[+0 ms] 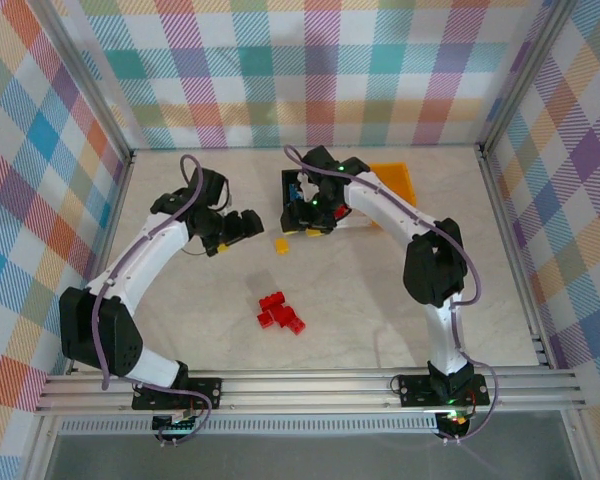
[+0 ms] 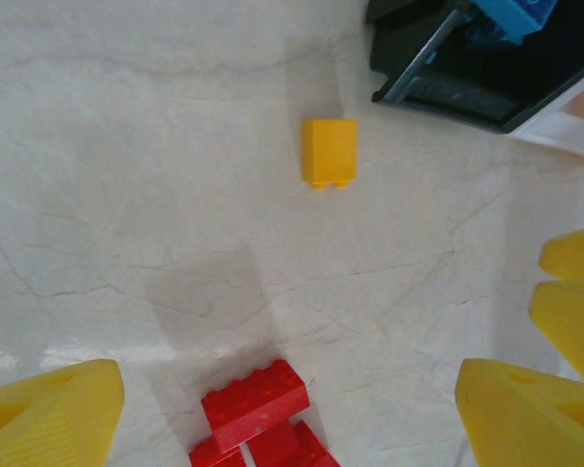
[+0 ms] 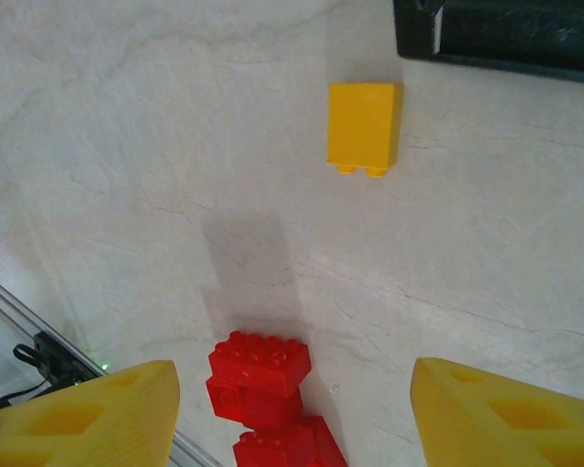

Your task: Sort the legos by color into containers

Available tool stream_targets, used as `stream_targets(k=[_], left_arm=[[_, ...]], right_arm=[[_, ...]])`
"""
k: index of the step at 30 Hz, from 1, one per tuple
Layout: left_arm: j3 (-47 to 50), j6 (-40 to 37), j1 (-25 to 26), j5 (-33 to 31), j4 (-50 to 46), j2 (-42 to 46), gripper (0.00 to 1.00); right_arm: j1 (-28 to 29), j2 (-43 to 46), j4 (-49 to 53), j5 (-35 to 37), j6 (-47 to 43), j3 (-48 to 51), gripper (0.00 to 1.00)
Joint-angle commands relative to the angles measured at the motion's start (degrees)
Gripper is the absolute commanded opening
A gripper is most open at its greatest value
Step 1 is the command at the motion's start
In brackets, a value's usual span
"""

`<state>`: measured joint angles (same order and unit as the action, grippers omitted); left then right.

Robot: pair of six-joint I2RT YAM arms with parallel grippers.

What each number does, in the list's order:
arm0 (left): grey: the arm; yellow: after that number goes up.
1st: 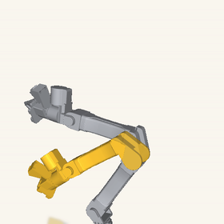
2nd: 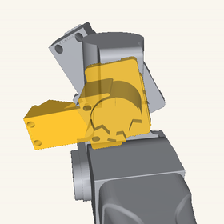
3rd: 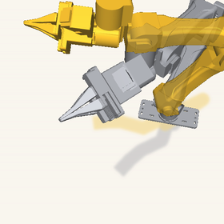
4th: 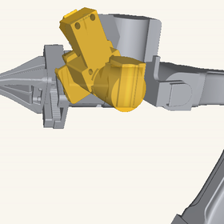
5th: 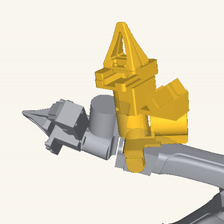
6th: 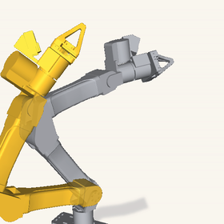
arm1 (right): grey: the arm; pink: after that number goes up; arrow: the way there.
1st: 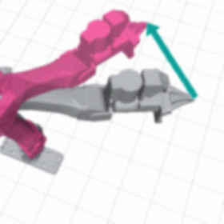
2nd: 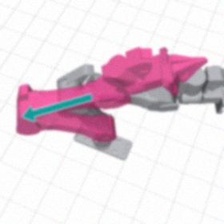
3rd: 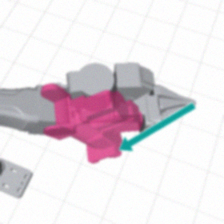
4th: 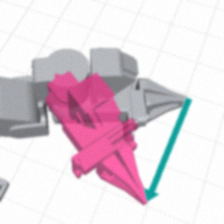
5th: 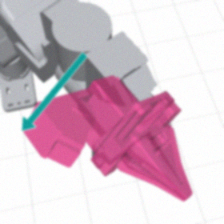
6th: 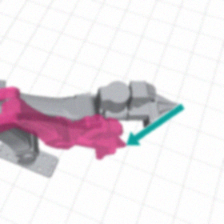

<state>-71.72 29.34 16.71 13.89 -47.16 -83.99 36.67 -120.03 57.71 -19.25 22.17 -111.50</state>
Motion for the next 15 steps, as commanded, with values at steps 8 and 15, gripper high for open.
stream_targets(k=[8, 15], left_arm=[[4.79, 1.22, -3.28, -2.19, -1.05, 7.58, 0.90], [10.55, 1.56, -7.45, 0.45, -2.42, 12.28, 0.90]], right_arm=[[5.17, -4.04, 5.00, -0.02, -4.11, -4.13, 0.66], [7.80, -7.50, 5.62, 5.81, -5.88, -2.79, 0.69]])
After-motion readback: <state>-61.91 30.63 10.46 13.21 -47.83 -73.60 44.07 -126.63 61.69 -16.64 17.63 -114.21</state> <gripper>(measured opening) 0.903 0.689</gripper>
